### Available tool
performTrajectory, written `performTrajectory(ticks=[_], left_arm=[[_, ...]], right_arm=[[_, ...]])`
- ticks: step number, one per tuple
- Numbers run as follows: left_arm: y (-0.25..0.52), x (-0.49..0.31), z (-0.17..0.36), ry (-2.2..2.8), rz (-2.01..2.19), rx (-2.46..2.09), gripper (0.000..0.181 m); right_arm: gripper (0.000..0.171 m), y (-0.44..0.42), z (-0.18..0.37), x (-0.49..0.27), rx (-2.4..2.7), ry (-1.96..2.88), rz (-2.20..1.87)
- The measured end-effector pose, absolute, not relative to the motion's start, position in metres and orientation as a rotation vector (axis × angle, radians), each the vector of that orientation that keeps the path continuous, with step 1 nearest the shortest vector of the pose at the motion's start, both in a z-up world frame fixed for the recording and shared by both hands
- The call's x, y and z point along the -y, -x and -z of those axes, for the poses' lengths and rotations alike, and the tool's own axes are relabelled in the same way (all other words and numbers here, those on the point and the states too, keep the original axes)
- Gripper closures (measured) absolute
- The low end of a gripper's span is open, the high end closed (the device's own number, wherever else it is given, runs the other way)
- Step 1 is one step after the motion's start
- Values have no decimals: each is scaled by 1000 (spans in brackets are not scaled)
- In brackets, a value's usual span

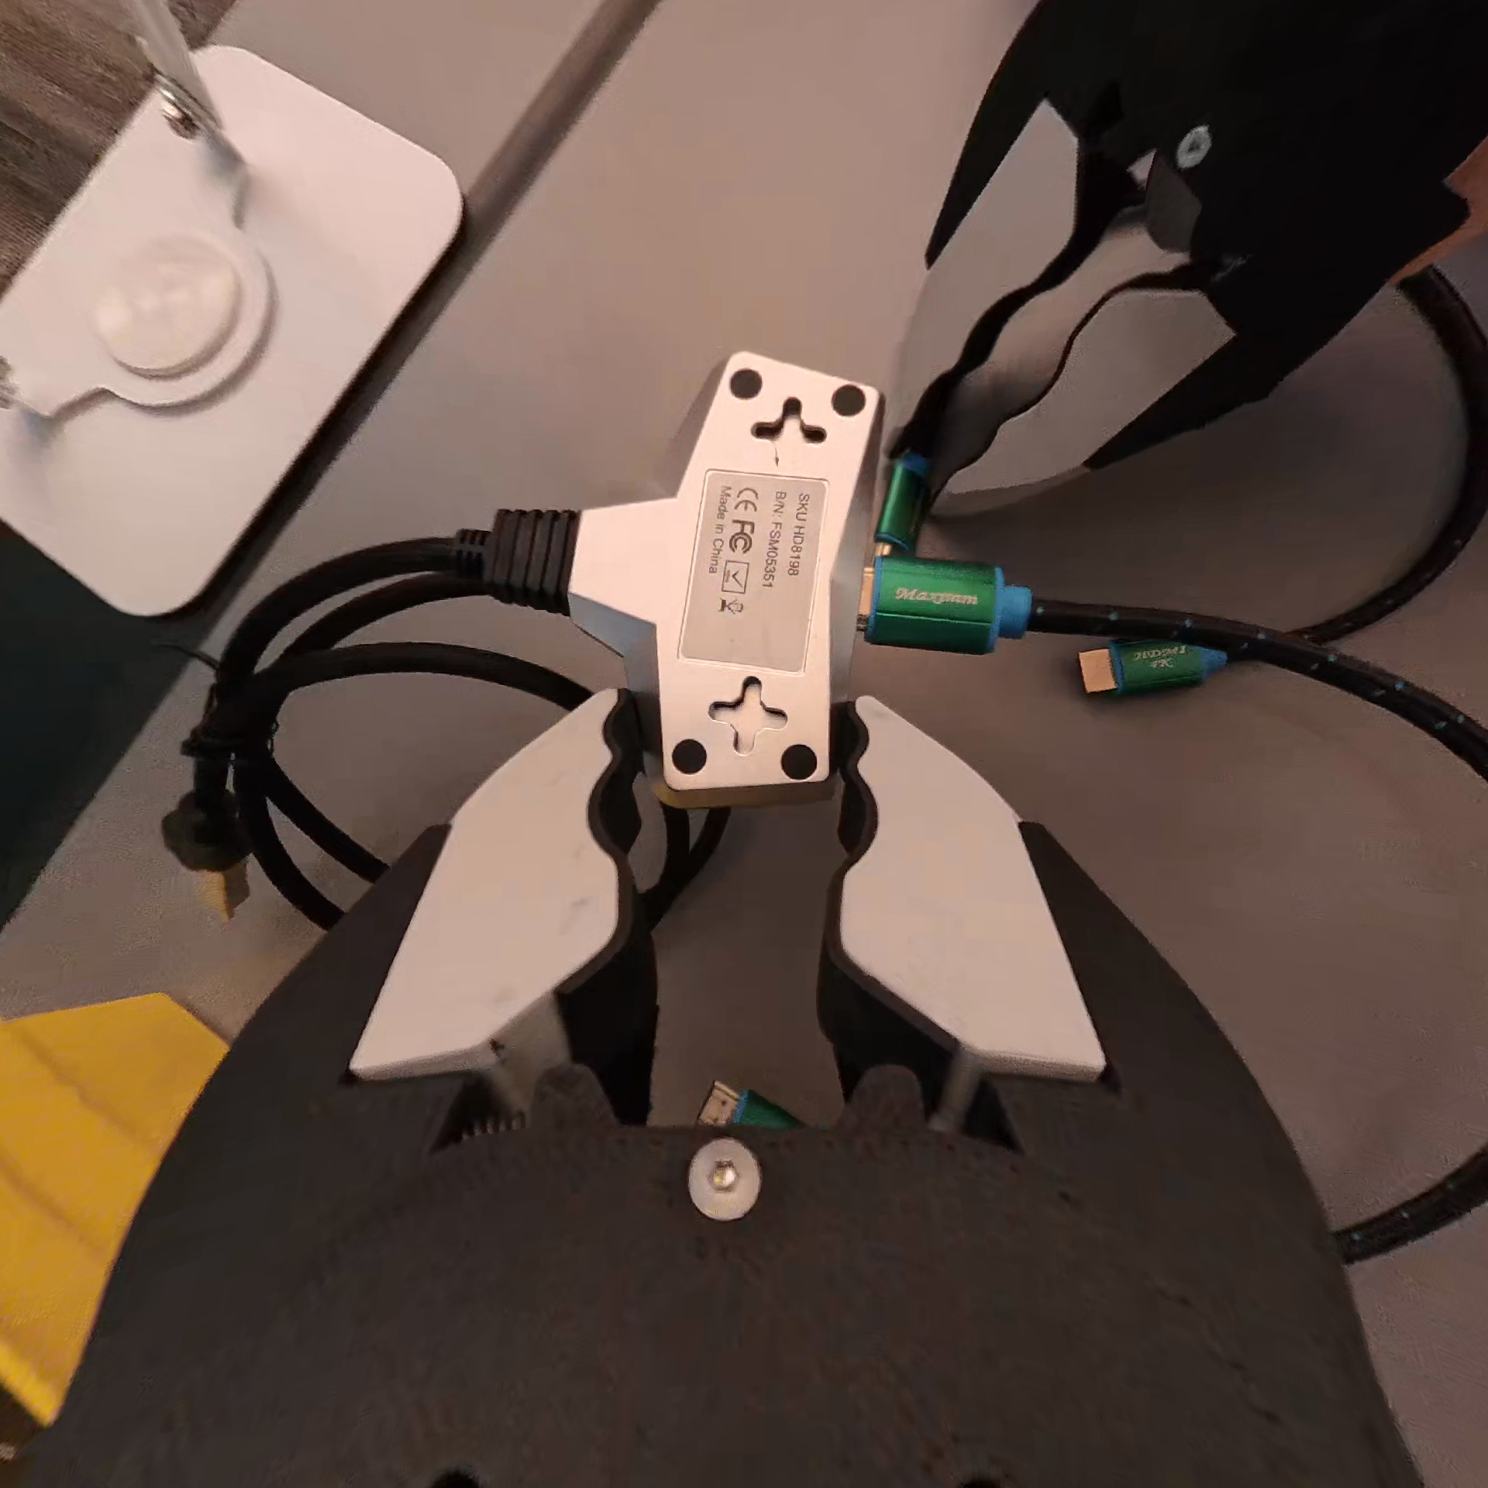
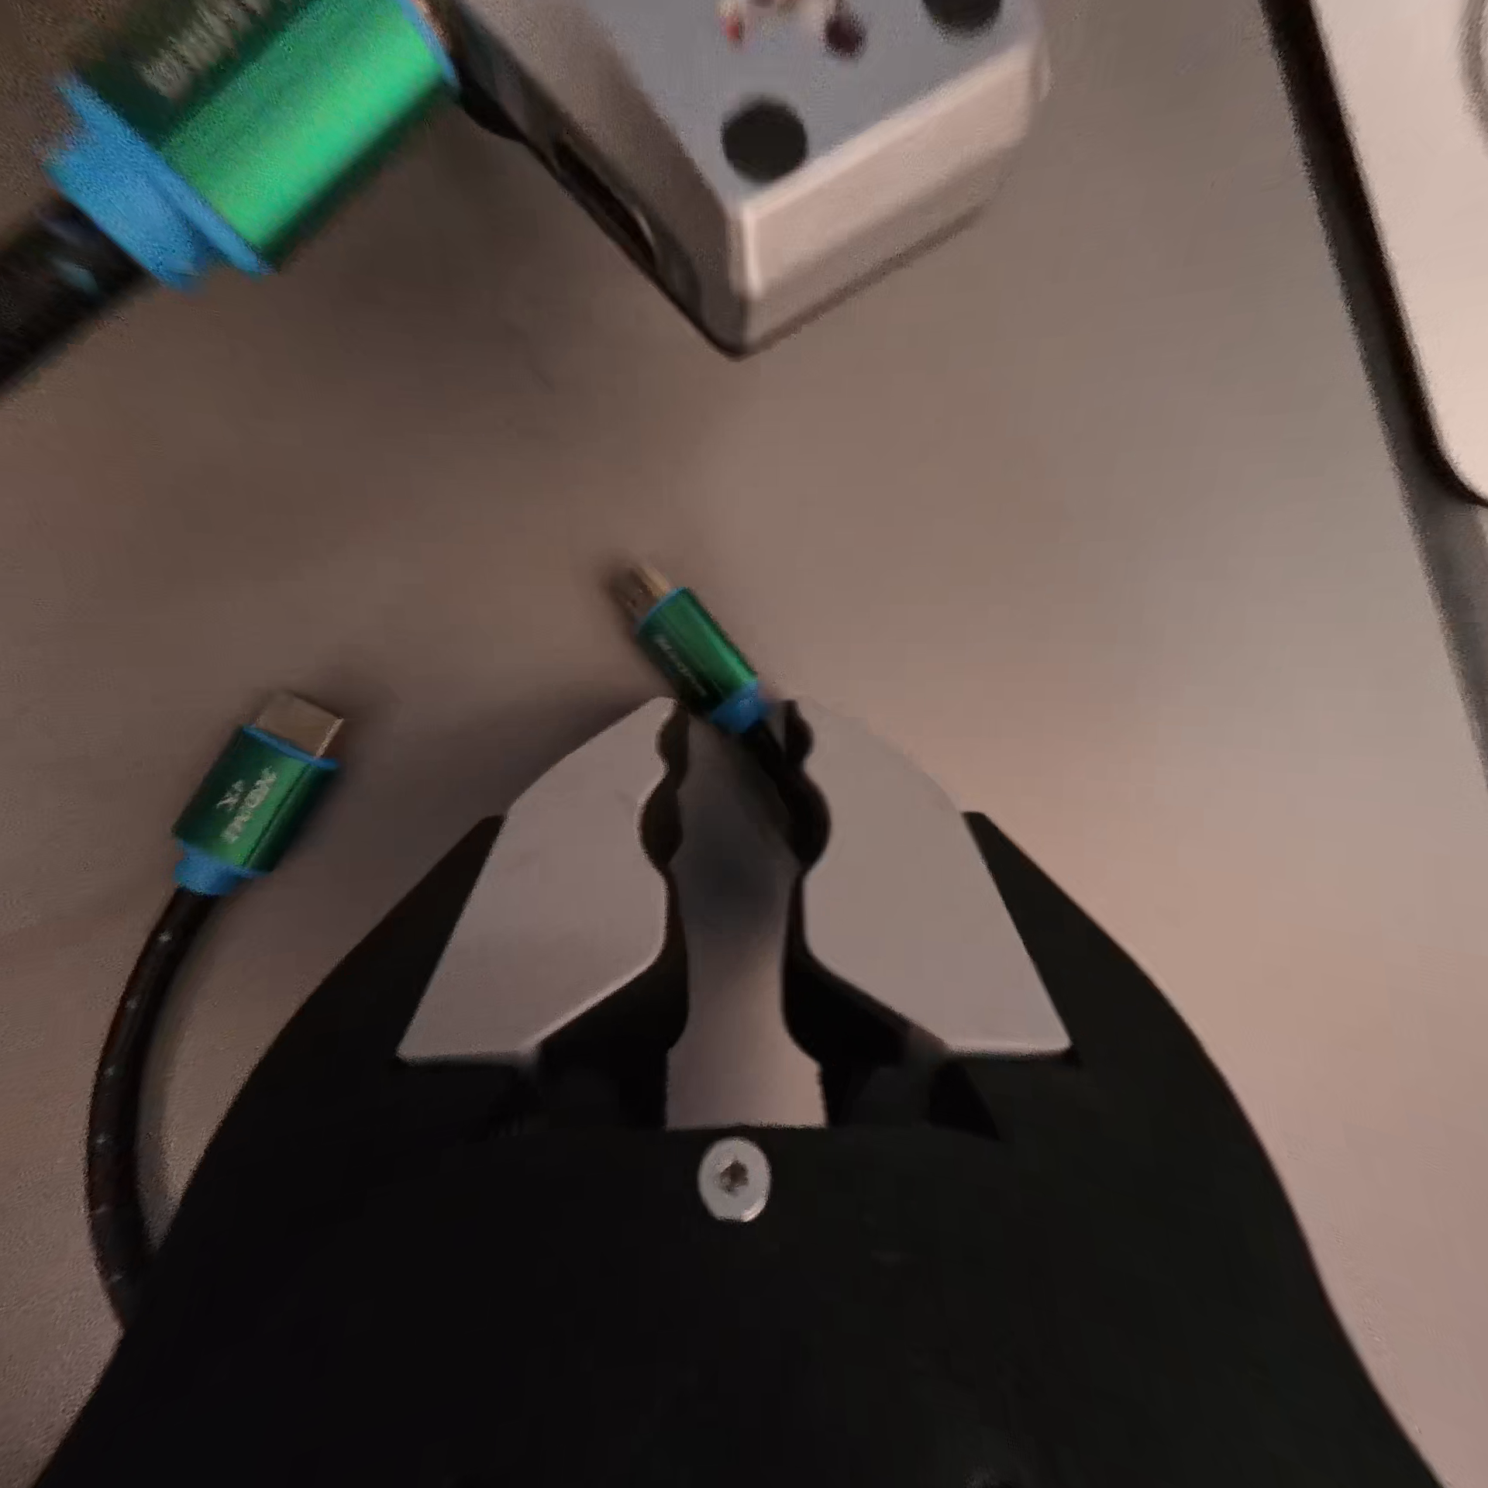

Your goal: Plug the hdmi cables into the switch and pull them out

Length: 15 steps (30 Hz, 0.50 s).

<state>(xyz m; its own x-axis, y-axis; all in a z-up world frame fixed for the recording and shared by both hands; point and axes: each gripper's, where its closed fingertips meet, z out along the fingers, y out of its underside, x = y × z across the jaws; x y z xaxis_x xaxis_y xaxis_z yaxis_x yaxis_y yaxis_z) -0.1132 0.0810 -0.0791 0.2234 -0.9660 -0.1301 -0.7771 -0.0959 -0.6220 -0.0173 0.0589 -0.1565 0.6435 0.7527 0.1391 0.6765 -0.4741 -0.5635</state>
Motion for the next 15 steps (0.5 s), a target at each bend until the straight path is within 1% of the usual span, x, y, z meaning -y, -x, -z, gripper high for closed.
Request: performTrajectory(ticks=[3,6,10,15], left_arm=[[112,-83,95,1956,390,-1616,134],[114,-89,116,2020,324,-1602,134],[112,-89,141,2092,319,-1597,134],[103,-92,146,2105,383,-1508,133]], right_arm=[[155,14,157,-48,1109,2364,-272],[160,-11,149,-36,1063,2533,-192],[160,-10,96,-33,954,2453,-178],[161,-6,50,-14,1006,2359,-52]])
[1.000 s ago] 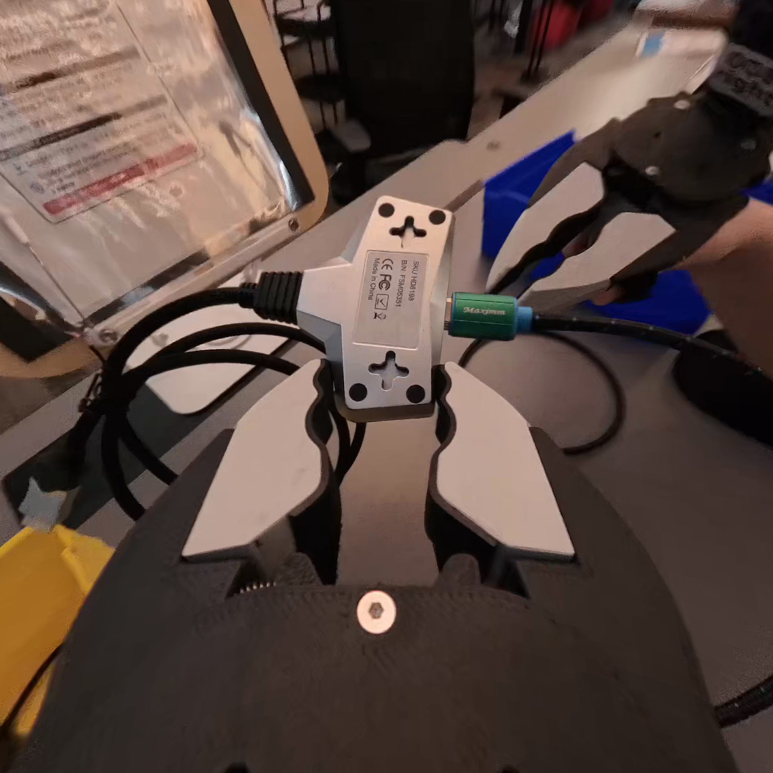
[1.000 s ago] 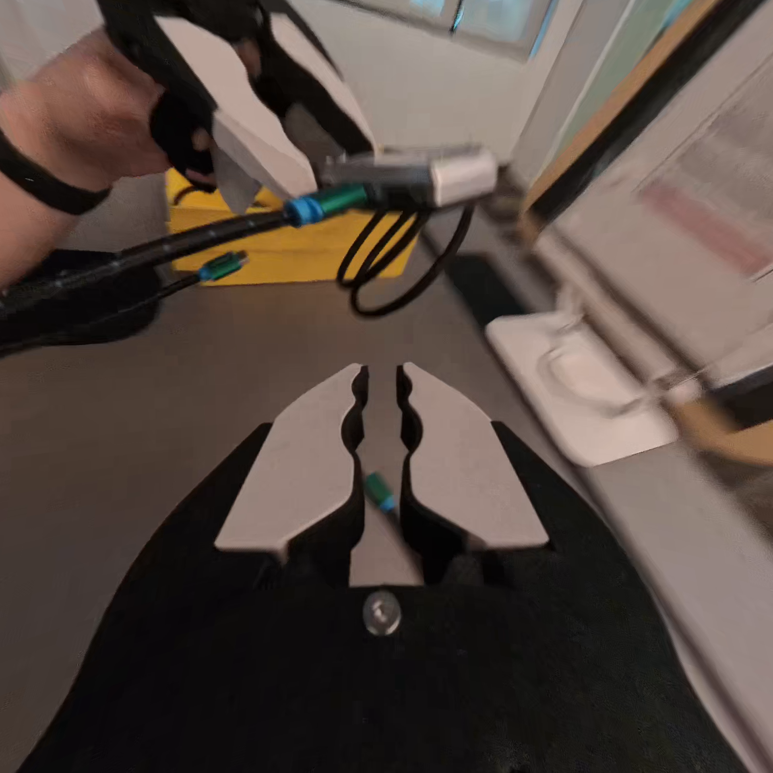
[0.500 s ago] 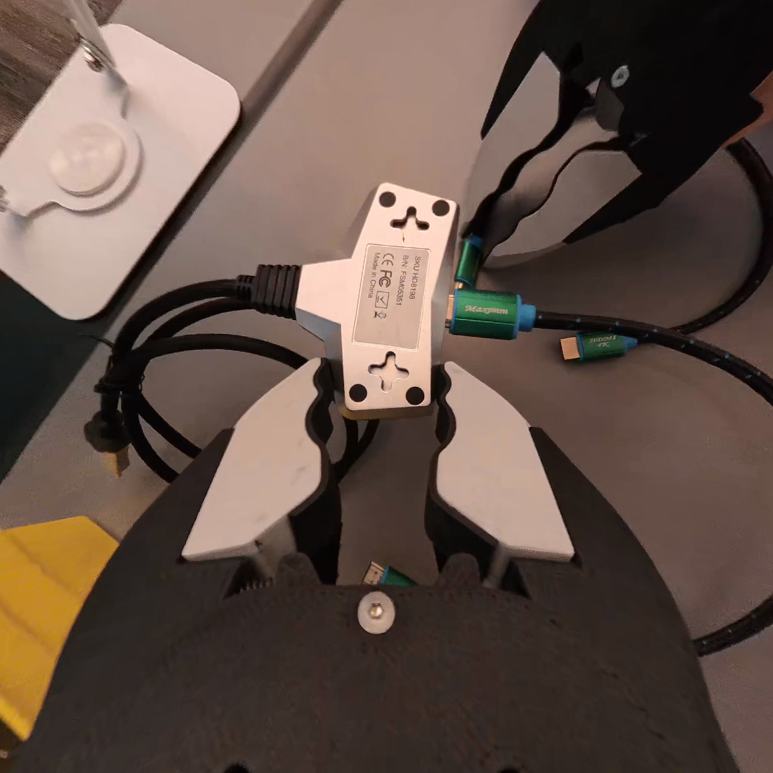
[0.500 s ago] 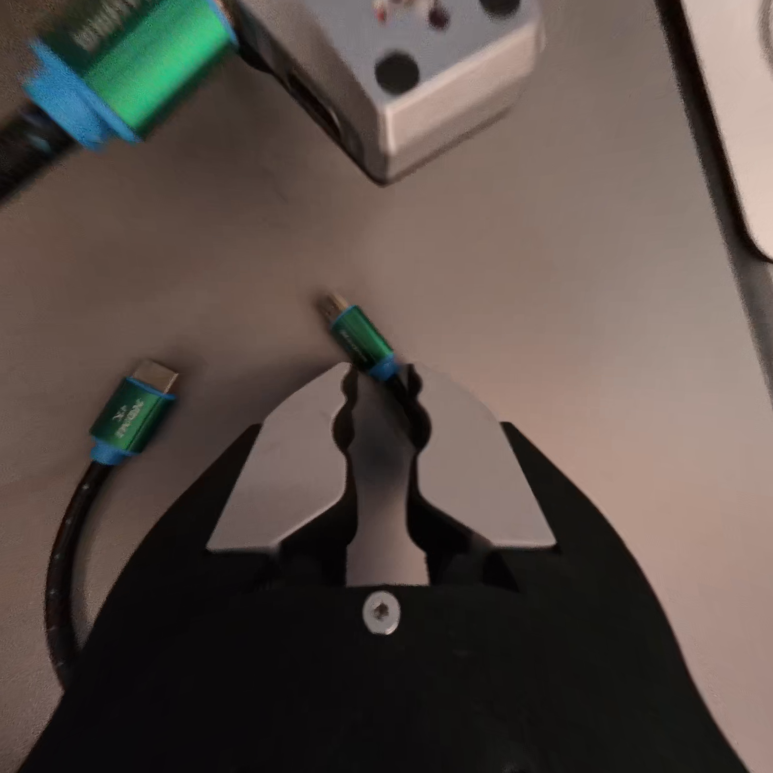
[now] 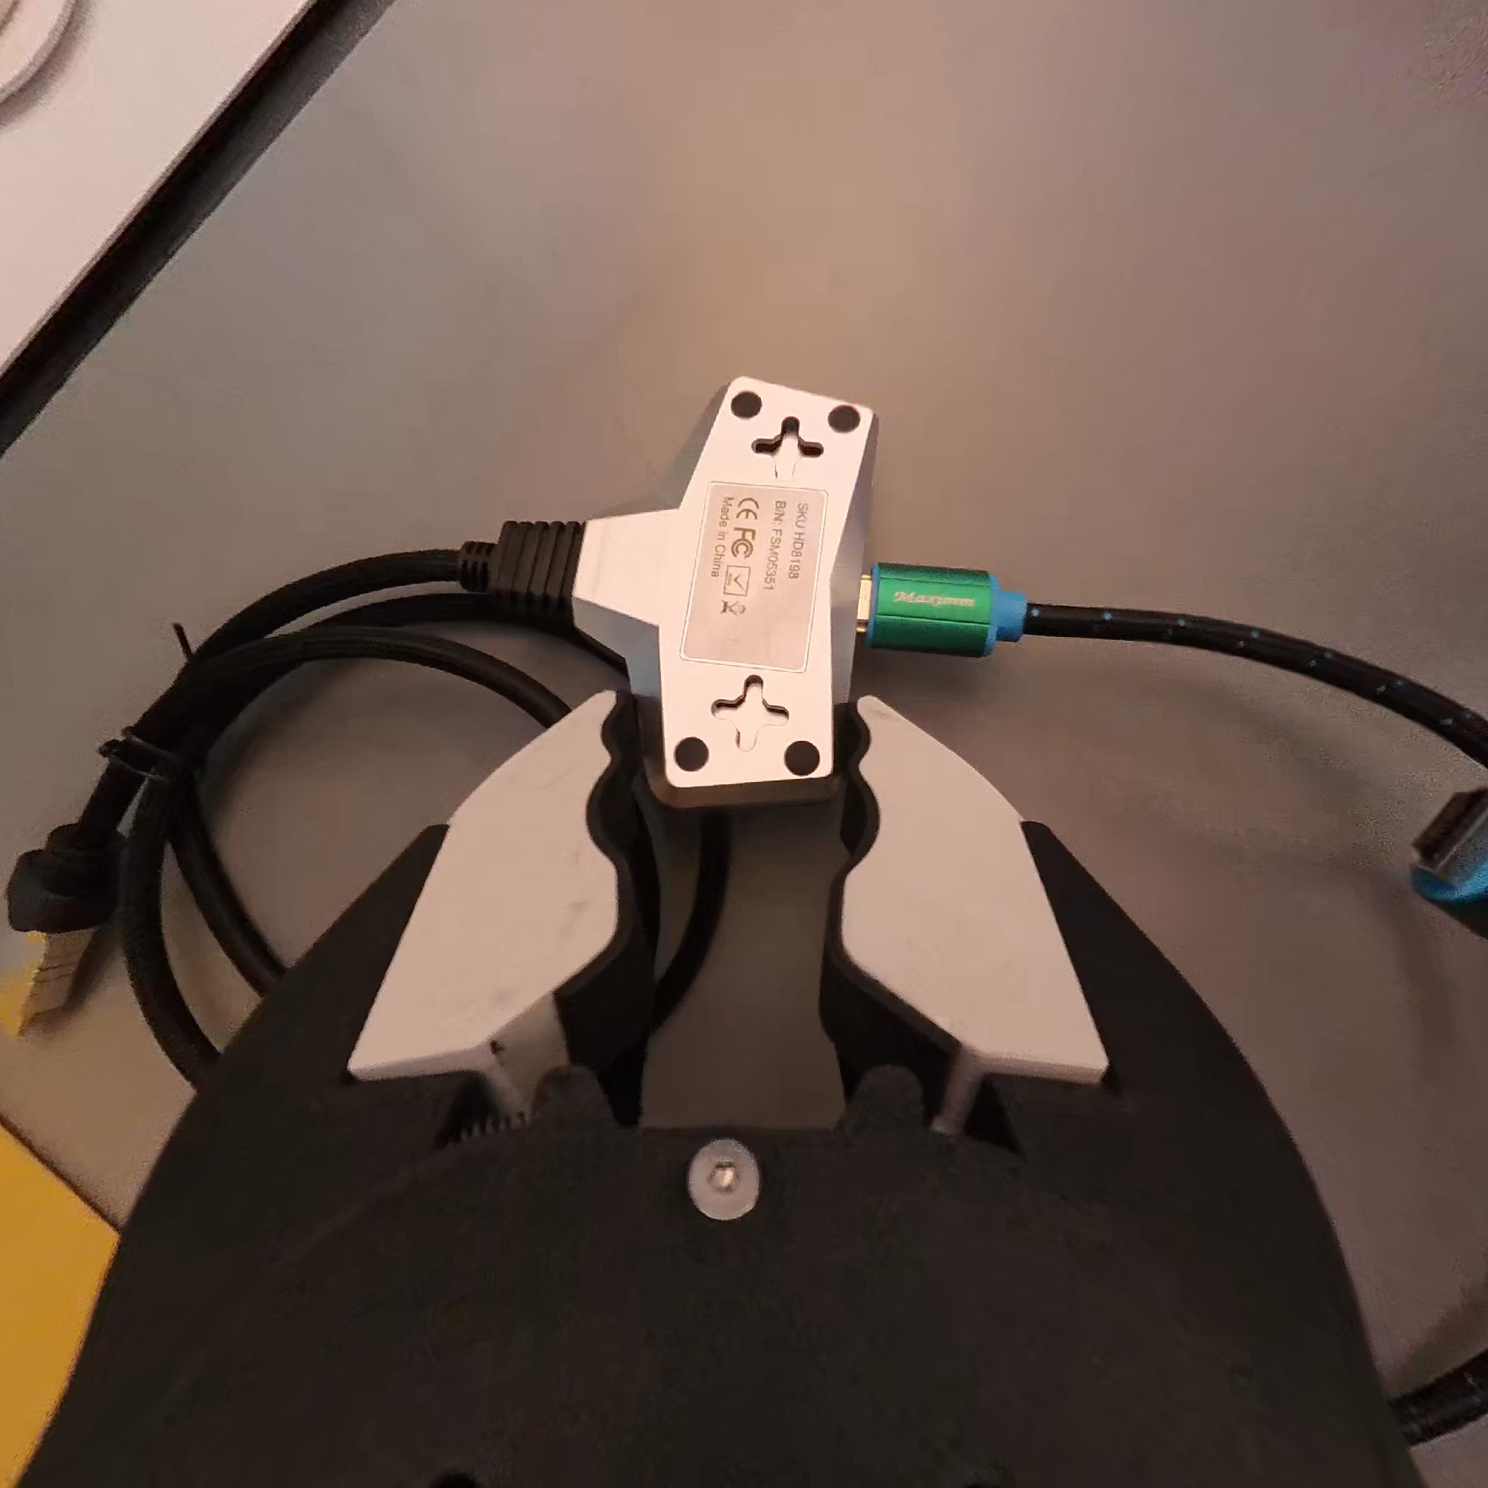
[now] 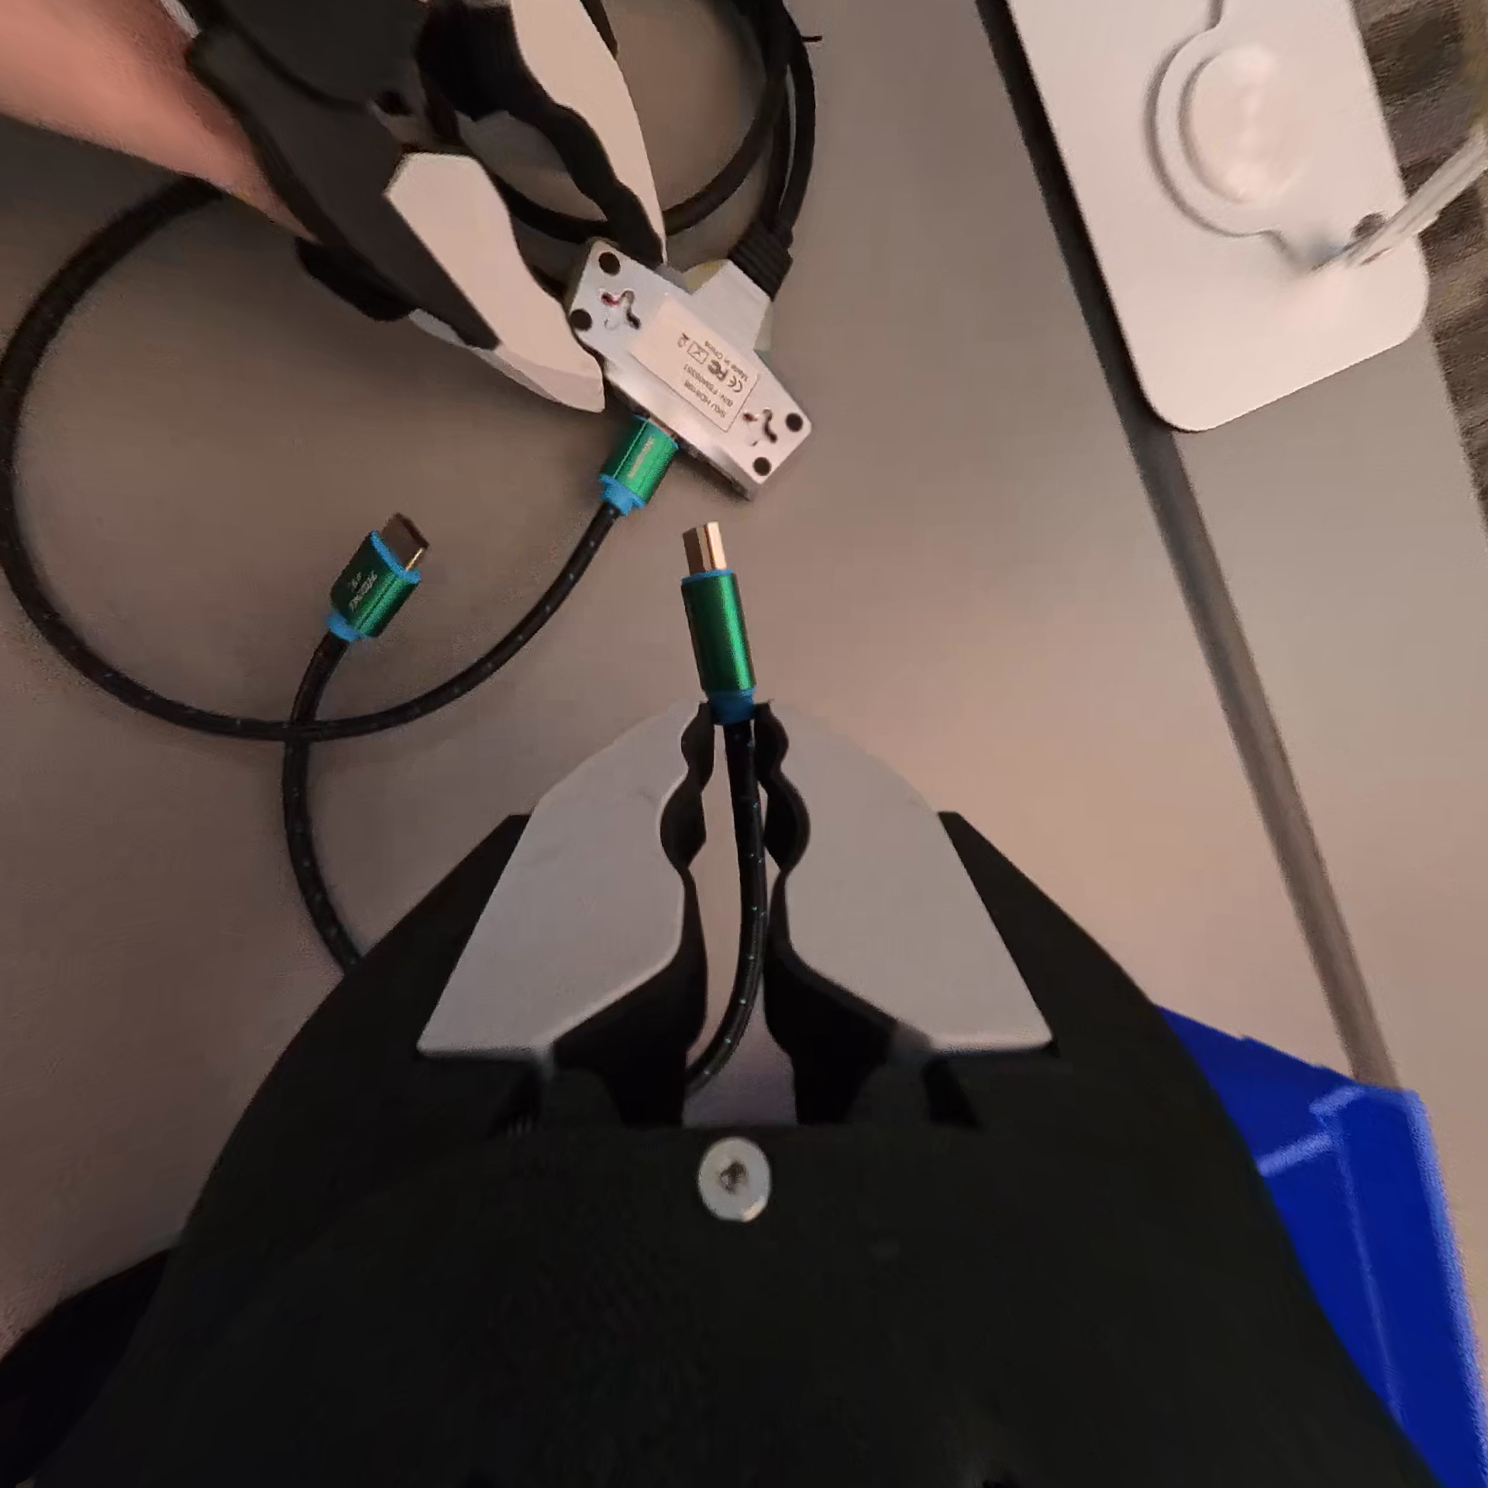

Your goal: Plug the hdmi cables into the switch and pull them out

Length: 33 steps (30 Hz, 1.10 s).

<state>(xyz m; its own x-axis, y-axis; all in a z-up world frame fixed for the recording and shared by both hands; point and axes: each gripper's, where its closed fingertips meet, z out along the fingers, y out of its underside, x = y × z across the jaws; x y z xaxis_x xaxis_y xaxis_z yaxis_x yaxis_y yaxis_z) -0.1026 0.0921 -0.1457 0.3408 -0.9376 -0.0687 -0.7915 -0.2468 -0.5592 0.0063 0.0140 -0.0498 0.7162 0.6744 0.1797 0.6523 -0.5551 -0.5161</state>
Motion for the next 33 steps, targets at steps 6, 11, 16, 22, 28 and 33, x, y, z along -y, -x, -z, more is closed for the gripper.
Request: performTrajectory(ticks=[6,11,16,22,28,33], left_arm=[[108,-105,120,2024,345,-1428,113],[96,-95,53,1875,686,-1267,112],[60,-35,-9,1597,1250,-1249,115],[31,3,6,1535,1432,-1428,142],[32,6,24,1594,1429,-1527,168],[54,15,-6,1511,1566,-1537,168]], right_arm=[[161,-34,23,-2,978,2343,194],[161,-38,12,-2,1017,2274,327],[160,-9,17,-5,1164,2203,363],[160,10,22,-4,1246,2159,316],[160,23,23,-1,1298,2109,231],[156,37,-28,16,1281,1826,-12]])
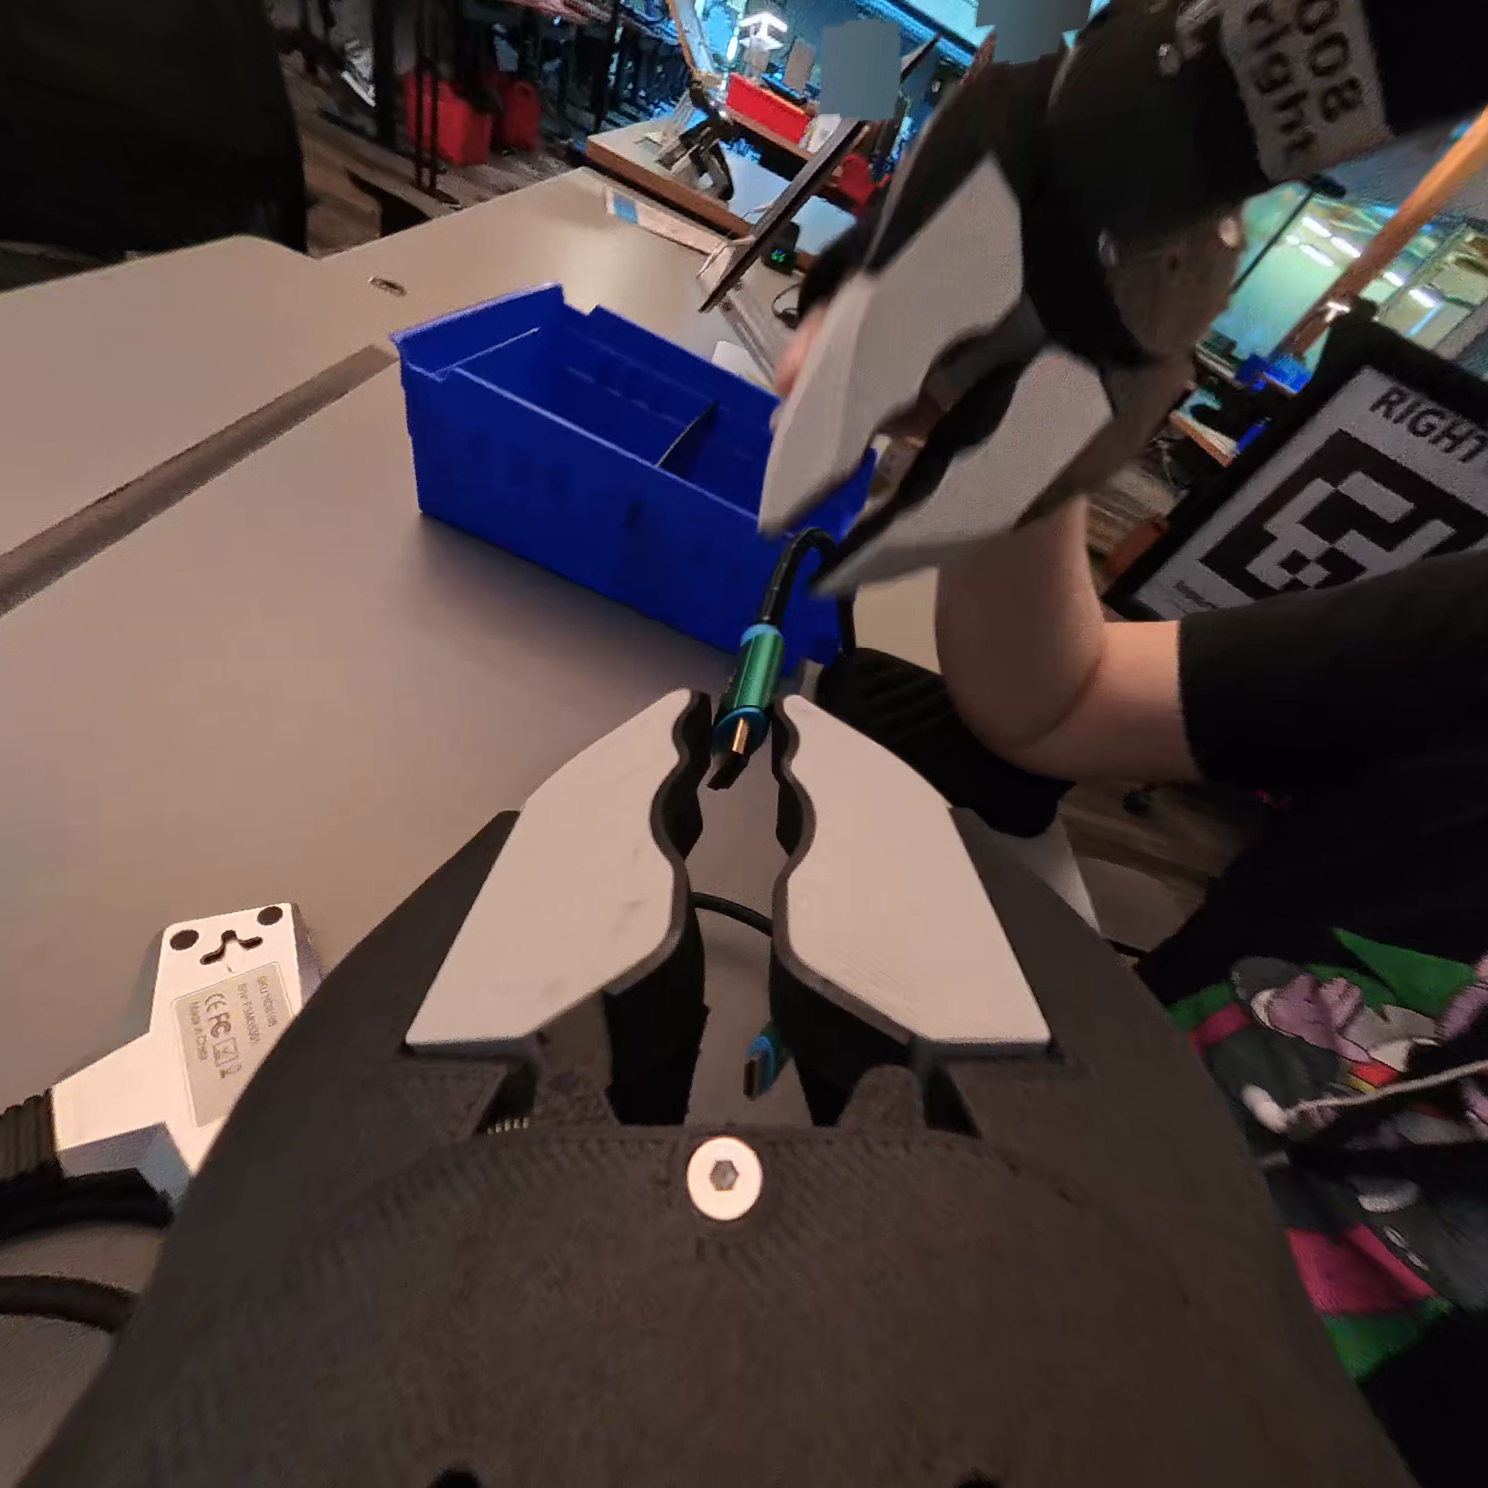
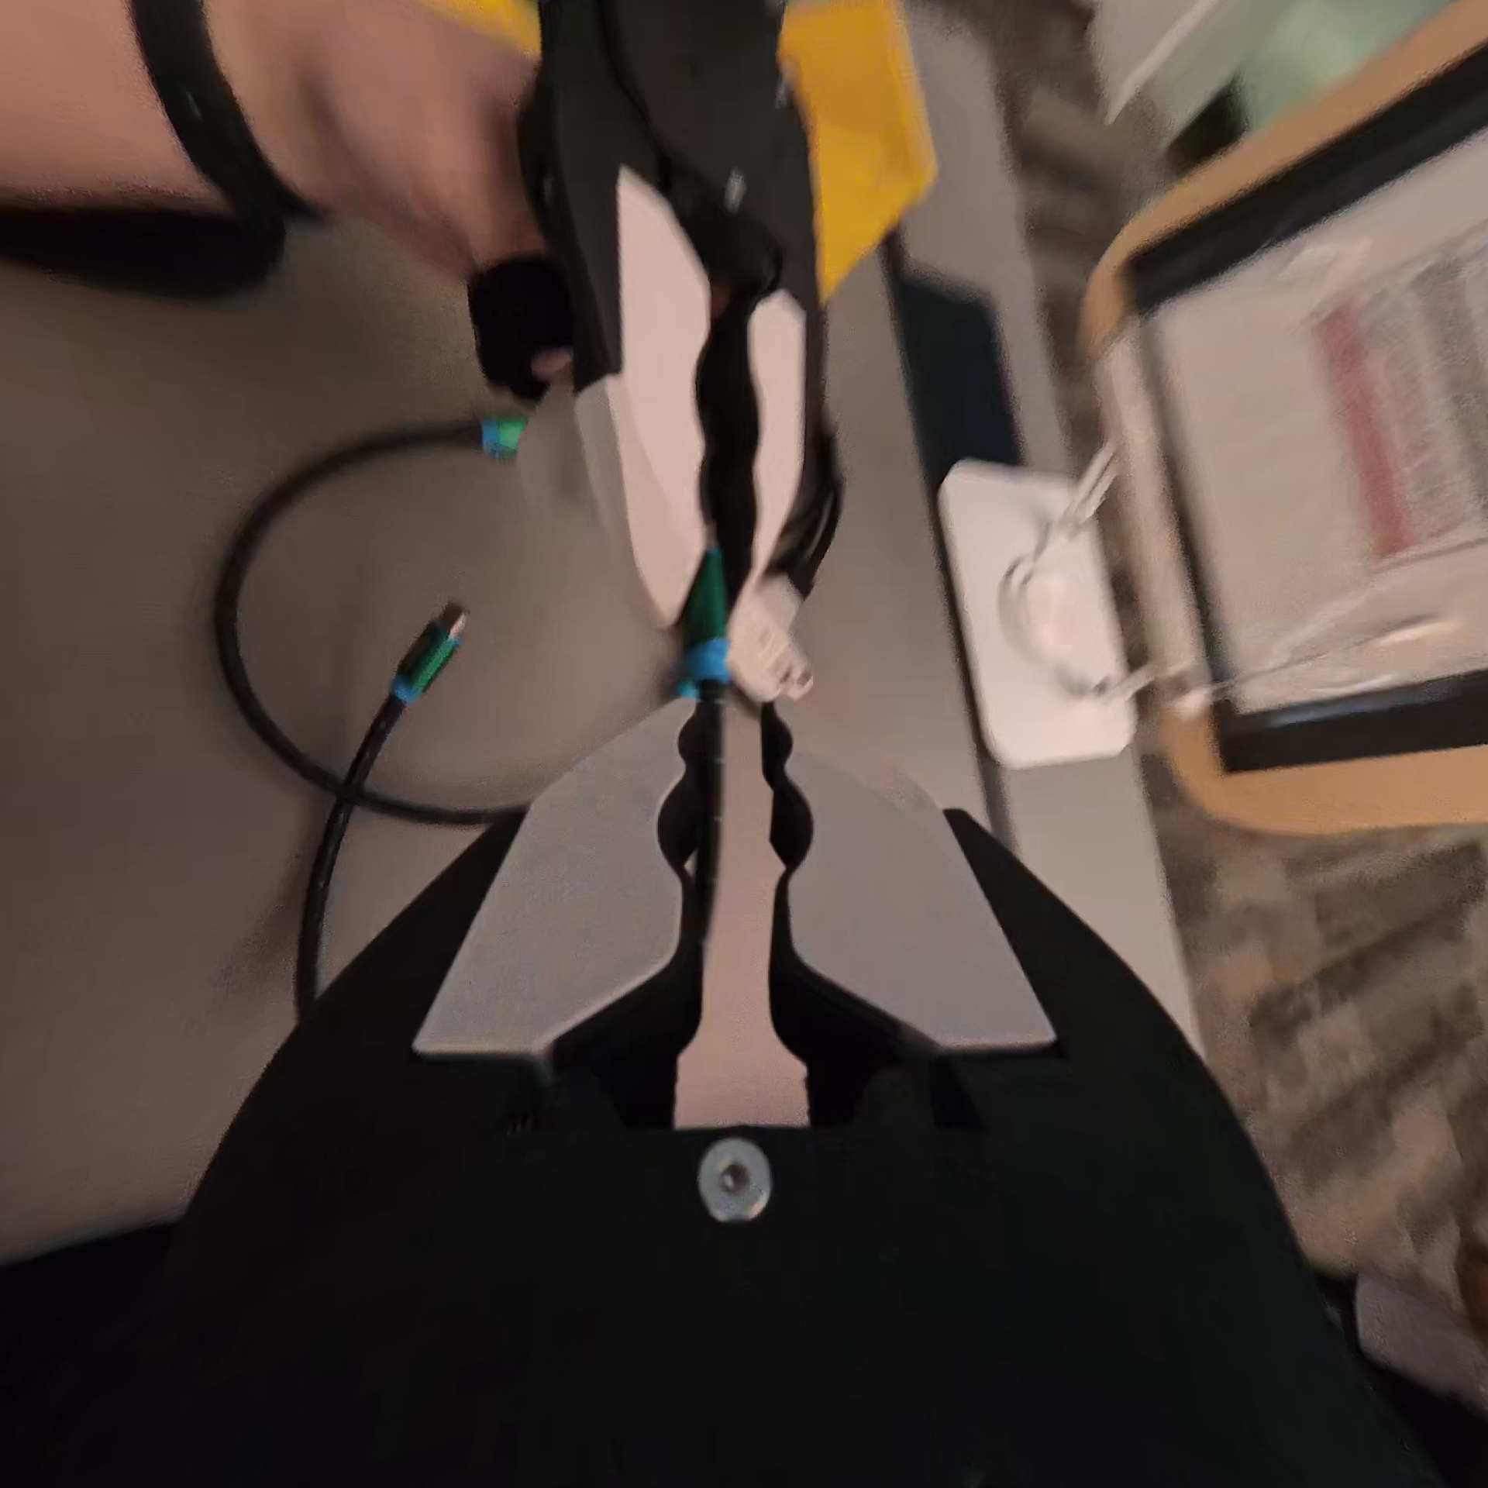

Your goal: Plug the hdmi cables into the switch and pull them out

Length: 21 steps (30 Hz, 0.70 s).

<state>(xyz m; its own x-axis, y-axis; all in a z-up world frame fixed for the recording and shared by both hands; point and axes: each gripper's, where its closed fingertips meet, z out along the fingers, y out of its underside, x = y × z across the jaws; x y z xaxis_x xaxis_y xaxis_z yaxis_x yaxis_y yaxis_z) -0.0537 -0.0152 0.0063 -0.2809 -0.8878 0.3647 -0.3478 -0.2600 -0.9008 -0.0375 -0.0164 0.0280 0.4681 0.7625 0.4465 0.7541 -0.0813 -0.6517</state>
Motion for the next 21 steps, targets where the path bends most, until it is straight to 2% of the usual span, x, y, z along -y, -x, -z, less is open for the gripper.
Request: performTrajectory(ticks=[3,5,9,13,18,21], left_arm=[[67,19,-23,1446,1568,-1556,168],[73,23,-35,1397,1605,-1548,168],[84,38,-53,1286,1682,-1584,168],[95,43,-68,1199,1758,-1574,168],[104,39,-77,1200,1887,-1522,168],[103,38,-77,1249,1961,-1486,168]], right_arm=[[151,33,-97,24,1092,1465,-113],[148,28,-121,32,1005,1284,-205],[142,26,-94,15,1127,1245,17],[141,66,-66,16,1335,1052,203],[138,102,-79,34,1299,785,264],[143,104,-87,38,1255,688,362]])
